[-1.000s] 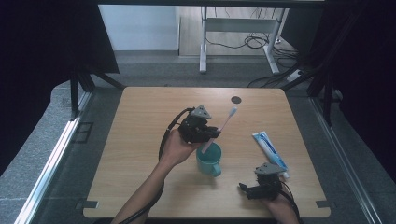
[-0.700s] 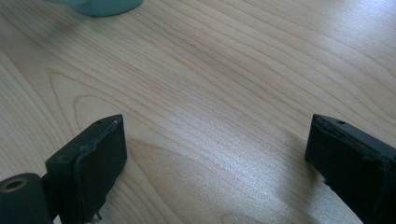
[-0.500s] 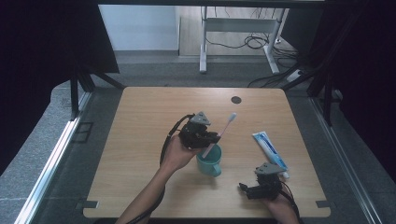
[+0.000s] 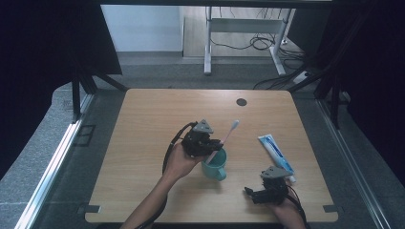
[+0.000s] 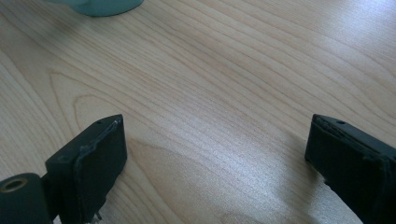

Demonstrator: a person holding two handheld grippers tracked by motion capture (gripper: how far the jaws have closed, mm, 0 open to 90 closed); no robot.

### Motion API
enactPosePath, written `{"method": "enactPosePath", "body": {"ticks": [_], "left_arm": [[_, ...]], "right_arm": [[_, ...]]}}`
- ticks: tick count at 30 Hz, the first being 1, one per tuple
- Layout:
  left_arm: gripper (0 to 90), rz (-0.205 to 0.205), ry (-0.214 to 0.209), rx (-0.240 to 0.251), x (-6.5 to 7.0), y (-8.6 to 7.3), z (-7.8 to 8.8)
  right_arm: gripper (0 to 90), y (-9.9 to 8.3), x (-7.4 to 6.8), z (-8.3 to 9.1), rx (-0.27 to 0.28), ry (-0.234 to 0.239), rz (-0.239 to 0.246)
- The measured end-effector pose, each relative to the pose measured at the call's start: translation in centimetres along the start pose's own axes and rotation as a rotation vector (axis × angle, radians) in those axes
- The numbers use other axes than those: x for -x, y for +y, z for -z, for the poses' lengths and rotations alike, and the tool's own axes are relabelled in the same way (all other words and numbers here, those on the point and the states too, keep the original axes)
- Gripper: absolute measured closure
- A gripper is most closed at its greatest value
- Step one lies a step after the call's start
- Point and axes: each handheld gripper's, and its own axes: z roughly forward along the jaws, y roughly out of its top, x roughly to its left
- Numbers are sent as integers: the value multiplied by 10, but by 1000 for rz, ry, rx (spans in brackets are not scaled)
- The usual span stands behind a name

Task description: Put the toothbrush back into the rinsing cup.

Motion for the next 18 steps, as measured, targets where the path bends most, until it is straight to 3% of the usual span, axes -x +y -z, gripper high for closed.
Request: {"method": "enactPosePath", "body": {"ticks": [9,18], "left_arm": [[793,-12,10,-23,1,-7,-5],[793,4,13,-30,2,-14,-10]], "right_arm": [[51,0,0,0,0,0,0],[51,0,0,0,3,1,-1]]}}
